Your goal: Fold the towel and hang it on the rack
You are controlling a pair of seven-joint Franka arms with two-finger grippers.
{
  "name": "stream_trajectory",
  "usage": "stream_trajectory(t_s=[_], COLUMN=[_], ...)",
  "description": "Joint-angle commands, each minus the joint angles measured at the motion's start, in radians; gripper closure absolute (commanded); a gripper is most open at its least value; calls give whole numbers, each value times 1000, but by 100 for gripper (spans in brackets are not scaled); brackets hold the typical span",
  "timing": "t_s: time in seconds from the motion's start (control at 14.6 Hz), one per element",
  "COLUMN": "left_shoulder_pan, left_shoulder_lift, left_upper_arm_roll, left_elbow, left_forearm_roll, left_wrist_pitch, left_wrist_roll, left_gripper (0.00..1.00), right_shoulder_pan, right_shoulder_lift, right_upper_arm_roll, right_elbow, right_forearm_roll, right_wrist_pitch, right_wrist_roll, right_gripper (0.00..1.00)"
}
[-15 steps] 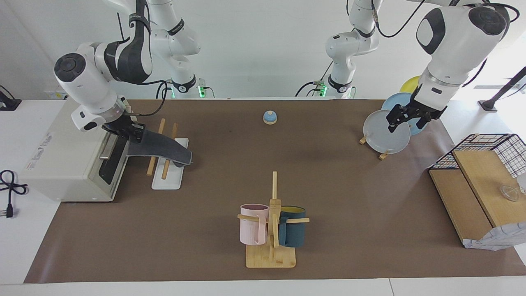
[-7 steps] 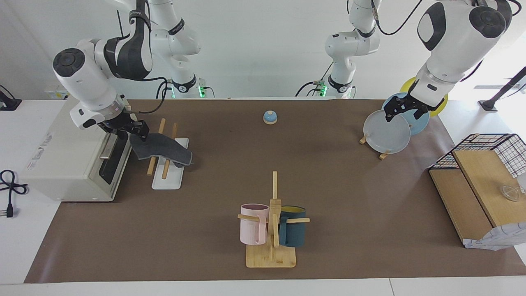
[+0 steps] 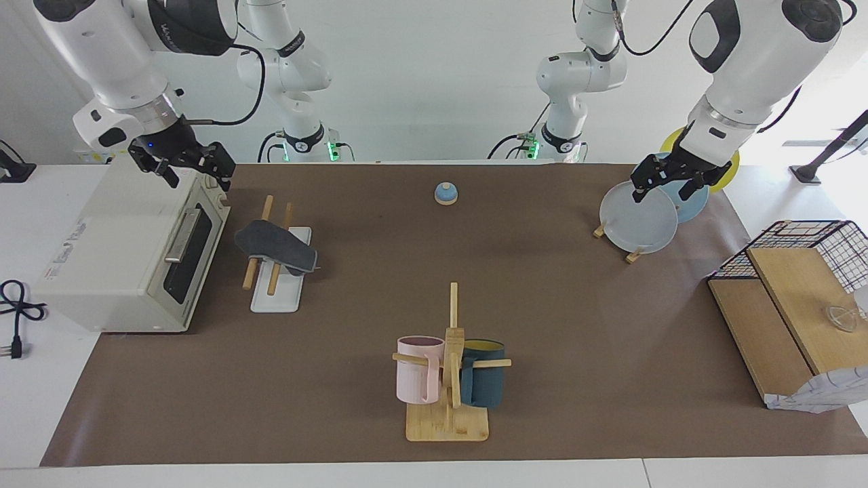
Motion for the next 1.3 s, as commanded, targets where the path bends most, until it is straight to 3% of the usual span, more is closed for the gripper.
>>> stream_trajectory(t_s=[0.0, 0.62, 1.23], left_shoulder_pan=[-12, -5, -9], left_shoulder_lift=[-15, -13, -18], left_upper_arm_roll=[17, 11, 10], left_elbow=[-4, 7, -4], left_forearm_roll=[-2, 57, 55], left_wrist_pitch=[-2, -25, -10], left_wrist_roll=[16, 17, 9], left_gripper=[0, 0, 0], right_shoulder_pan=[-7, 42, 43], right_shoulder_lift=[28, 58, 65], right_upper_arm_roll=[11, -36, -29], right_elbow=[38, 89, 92], right_forearm_roll=[-22, -8, -15], right_wrist_pitch=[-32, -64, -40], right_wrist_roll=[-20, -12, -12], right_gripper=[0, 0, 0])
